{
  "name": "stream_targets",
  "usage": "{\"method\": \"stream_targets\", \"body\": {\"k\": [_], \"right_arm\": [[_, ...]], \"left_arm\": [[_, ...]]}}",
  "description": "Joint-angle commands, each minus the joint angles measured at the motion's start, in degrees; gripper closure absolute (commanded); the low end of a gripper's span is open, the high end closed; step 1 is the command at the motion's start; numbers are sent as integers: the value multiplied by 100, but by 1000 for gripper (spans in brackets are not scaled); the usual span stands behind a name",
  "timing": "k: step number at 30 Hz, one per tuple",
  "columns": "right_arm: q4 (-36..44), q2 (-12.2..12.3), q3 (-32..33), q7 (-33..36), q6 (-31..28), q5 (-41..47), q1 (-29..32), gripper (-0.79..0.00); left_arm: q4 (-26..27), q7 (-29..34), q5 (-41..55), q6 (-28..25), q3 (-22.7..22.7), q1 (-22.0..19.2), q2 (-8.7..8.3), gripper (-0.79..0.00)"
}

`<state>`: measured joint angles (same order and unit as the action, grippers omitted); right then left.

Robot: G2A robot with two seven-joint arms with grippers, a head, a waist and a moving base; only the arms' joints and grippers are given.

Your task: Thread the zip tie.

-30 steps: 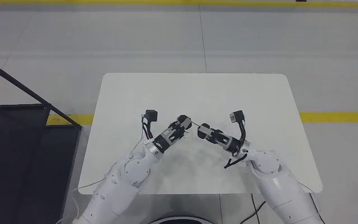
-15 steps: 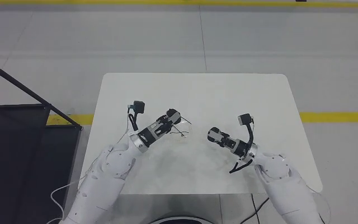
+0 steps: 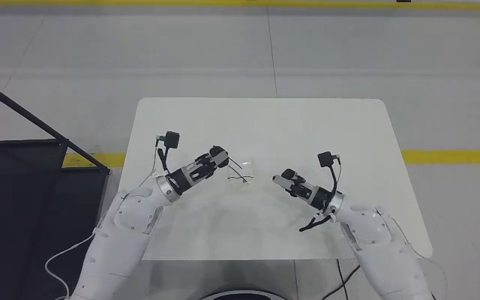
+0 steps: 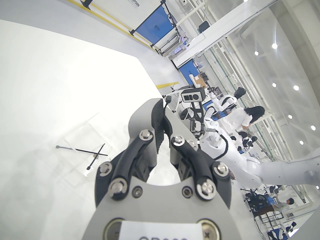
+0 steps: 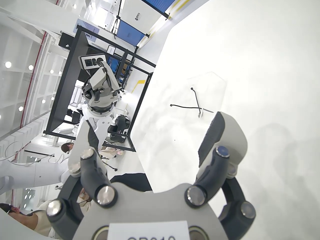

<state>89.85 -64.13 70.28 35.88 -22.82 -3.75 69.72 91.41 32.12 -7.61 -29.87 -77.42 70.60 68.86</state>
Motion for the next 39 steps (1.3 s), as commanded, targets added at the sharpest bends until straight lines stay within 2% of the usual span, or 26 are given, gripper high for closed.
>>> {"method": "stream_targets", "body": {"k": [1,11,15,18,20,25,27,39], "right_arm": [[0,0,0,0,0,0,0,-785],[36,1,8,-61,28,-66,14,-785],[644,28,26,-471,474,-1135,253,-785],[1304,28,-107,-829,1394,-2292,477,-785],[1763,9,-375,-951,2013,-3113,588,-785],[2441,-69,-1141,-1081,2988,-4832,633,-785],[2539,-97,-1414,-989,3157,-5335,604,-785],[2531,-97,-1417,-1000,3164,-5374,607,-785]], "left_arm": [[0,1,0,0,0,0,0,0],[20,48,-28,86,-56,12,-23,0],[-72,344,40,49,-283,-37,-85,0],[-109,661,115,-34,-504,-58,-148,0],[-144,914,236,-124,-634,-50,-190,0],[-283,1615,604,-146,-887,-110,-291,0],[-319,1787,605,-145,-919,-137,-320,0],[-359,1838,620,-151,-941,-133,-343,0]]}}
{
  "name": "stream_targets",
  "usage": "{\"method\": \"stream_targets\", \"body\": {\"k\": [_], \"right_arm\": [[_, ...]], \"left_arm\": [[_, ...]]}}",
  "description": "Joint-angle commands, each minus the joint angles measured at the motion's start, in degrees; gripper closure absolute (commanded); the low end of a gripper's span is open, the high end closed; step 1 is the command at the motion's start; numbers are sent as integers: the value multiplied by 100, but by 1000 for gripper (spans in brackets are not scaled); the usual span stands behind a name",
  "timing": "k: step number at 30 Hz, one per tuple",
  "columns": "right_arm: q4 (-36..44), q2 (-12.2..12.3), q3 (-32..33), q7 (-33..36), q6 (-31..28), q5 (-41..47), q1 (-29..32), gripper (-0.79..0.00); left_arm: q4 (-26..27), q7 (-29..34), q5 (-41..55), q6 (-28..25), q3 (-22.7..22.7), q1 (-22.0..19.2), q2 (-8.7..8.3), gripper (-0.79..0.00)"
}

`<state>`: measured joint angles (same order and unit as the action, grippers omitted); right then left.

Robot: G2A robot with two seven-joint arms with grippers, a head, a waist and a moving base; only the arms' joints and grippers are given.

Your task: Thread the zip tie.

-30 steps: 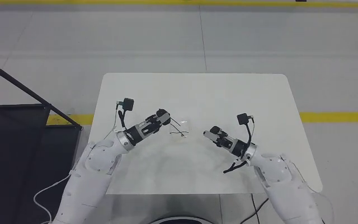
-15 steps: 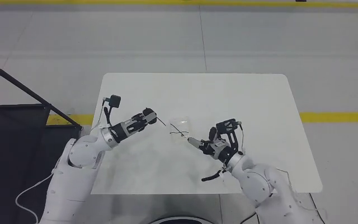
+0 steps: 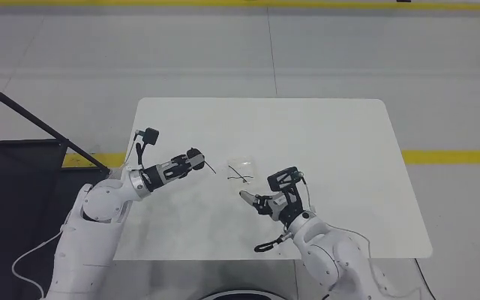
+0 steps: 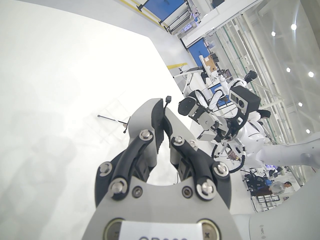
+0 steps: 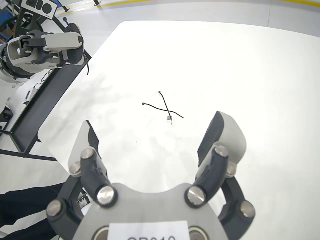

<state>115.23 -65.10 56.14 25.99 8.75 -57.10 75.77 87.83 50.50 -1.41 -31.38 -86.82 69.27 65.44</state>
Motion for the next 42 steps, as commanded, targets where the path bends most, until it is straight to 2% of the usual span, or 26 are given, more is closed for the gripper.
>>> {"method": "stream_targets", "body": {"k": [1,3,6,10,12,24,26,28,33,39,42], "right_arm": [[-13,-2,-70,-22,46,-358,-10,-785],[57,-37,-391,108,123,-1020,-94,-785],[33,-130,-786,421,139,-1473,-390,-785],[-171,-285,-1261,855,-3,-1822,-884,-785],[-299,-365,-1481,1089,-260,-1835,-1134,-785],[-319,-376,-1499,1113,-303,-1821,-1175,-785],[-353,-380,-1511,1038,-276,-2033,-1134,-785],[-360,-418,-1623,1252,-62,-2419,-1136,-785],[-540,-646,-2112,1819,-132,-2884,-1582,-785],[-1275,-1103,-2601,2451,105,-2936,-2442,-785],[-1275,-1103,-2601,2451,105,-2936,-2442,-785]], "left_arm": [[0,0,0,0,0,0,0,0],[42,-74,-34,41,19,27,1,0],[162,-181,-147,86,76,85,-8,0],[187,-222,-164,110,96,102,-29,0],[168,-252,-141,135,94,97,-39,0],[180,-403,-70,180,80,135,-55,0],[194,-425,-42,226,61,134,-67,0],[149,-399,19,244,21,102,-83,0],[57,-361,219,250,-76,27,-119,0],[60,-357,328,230,-119,36,-139,0],[60,-357,328,230,-119,36,-139,0]]}}
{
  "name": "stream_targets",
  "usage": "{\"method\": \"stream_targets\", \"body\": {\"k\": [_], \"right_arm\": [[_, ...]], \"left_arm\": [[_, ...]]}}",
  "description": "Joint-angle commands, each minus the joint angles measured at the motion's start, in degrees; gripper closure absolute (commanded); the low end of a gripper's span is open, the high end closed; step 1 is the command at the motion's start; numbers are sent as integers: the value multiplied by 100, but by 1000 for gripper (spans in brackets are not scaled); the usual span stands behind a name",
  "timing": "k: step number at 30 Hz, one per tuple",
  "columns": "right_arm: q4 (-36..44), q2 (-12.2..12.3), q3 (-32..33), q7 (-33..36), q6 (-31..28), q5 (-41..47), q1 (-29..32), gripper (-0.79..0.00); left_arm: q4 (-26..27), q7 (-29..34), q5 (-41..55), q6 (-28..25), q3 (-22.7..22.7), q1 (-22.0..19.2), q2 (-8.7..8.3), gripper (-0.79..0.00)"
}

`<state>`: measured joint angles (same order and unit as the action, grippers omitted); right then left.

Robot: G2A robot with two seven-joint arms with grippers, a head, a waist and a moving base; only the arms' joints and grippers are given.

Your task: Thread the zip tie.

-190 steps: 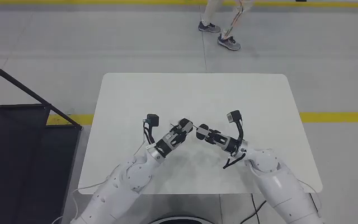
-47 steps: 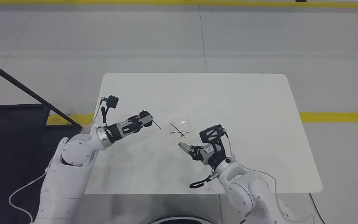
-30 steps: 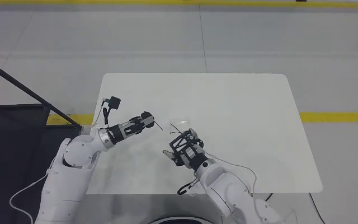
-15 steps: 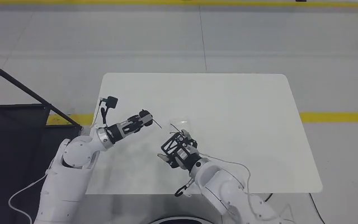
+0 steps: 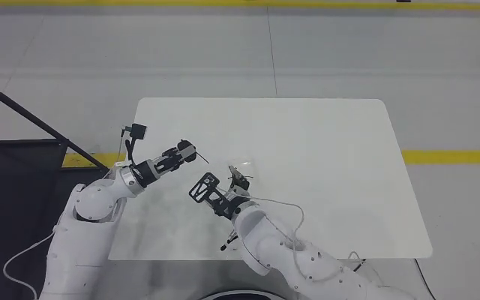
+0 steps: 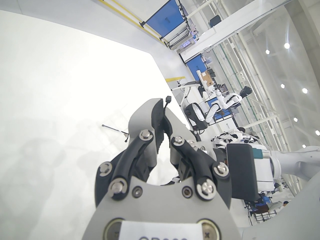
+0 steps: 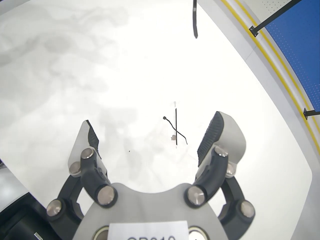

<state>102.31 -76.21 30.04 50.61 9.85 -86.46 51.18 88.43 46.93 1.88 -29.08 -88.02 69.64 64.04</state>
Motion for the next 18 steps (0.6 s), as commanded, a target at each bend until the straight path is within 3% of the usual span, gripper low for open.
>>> {"method": "stream_targets", "body": {"k": [1,10,14,18], "right_arm": [[17,8,9,-12,-6,-1,17,-785],[-112,2,26,-17,-55,-53,47,-785],[-483,-149,19,180,36,-15,-87,-785],[-845,-317,31,96,81,156,-260,-785]], "left_arm": [[0,0,-1,1,0,0,0,0],[0,0,-1,1,0,0,0,0],[0,0,-1,1,0,0,0,0],[140,-392,-269,131,-150,156,-23,0]]}}
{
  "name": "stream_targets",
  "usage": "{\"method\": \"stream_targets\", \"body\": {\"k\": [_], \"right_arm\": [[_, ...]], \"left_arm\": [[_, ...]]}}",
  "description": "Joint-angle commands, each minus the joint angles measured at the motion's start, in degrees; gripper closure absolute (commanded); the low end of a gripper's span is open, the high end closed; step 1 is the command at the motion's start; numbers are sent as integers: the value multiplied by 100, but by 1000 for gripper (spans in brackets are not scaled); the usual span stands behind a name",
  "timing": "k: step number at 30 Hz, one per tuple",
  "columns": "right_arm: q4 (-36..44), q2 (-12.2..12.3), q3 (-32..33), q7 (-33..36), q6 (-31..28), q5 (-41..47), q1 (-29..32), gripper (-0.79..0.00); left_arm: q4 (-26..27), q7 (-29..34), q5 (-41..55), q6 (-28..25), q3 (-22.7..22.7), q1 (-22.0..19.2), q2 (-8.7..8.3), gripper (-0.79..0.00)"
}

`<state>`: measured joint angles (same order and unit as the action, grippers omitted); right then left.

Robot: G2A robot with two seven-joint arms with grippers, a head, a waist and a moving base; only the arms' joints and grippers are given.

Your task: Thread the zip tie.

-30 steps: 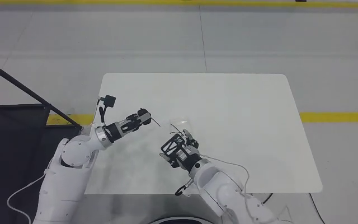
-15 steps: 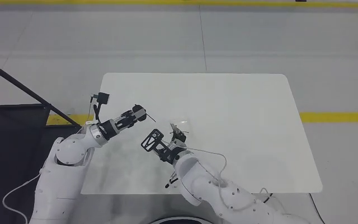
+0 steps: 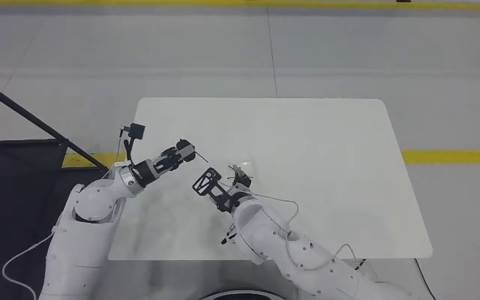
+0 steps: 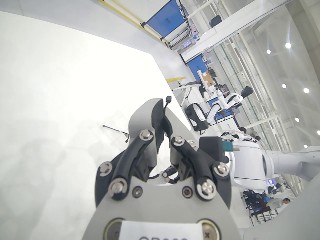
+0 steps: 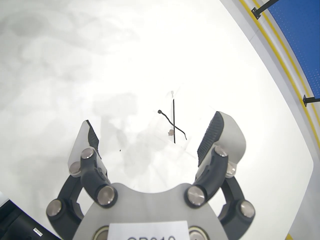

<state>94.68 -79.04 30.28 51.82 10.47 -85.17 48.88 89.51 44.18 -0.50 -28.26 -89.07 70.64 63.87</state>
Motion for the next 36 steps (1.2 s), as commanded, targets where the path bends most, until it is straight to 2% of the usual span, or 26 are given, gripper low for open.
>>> {"method": "stream_targets", "body": {"k": [1,4,7,9,13,16,27,29,32,36], "right_arm": [[-144,-67,7,-43,59,16,-50,-785],[-276,-157,0,-38,254,-133,-69,-779],[-378,-245,16,52,405,-215,-92,-705],[-451,-309,33,148,484,-231,-122,-579],[-604,-441,29,383,504,-246,-219,-573],[-718,-541,-6,563,483,-305,-294,-517],[-1281,-946,-216,1228,618,-808,-519,-440],[-1387,-1014,-218,1267,647,-860,-536,-409],[-1549,-1103,-182,1231,631,-870,-561,-323],[-1711,-1200,-115,1209,568,-879,-565,-317]], "left_arm": [[40,-163,-12,86,-108,92,-15,0],[30,-235,22,137,-320,187,-50,0],[15,-232,74,148,-488,260,-82,0],[14,-211,112,135,-581,306,-103,0],[-1,-150,238,123,-716,384,-137,0],[3,-120,271,149,-748,408,-155,0],[44,-148,199,153,-649,412,-193,0],[30,-150,207,162,-630,395,-200,0],[12,-167,201,181,-603,369,-209,0],[3,-188,205,169,-578,348,-221,0]]}}
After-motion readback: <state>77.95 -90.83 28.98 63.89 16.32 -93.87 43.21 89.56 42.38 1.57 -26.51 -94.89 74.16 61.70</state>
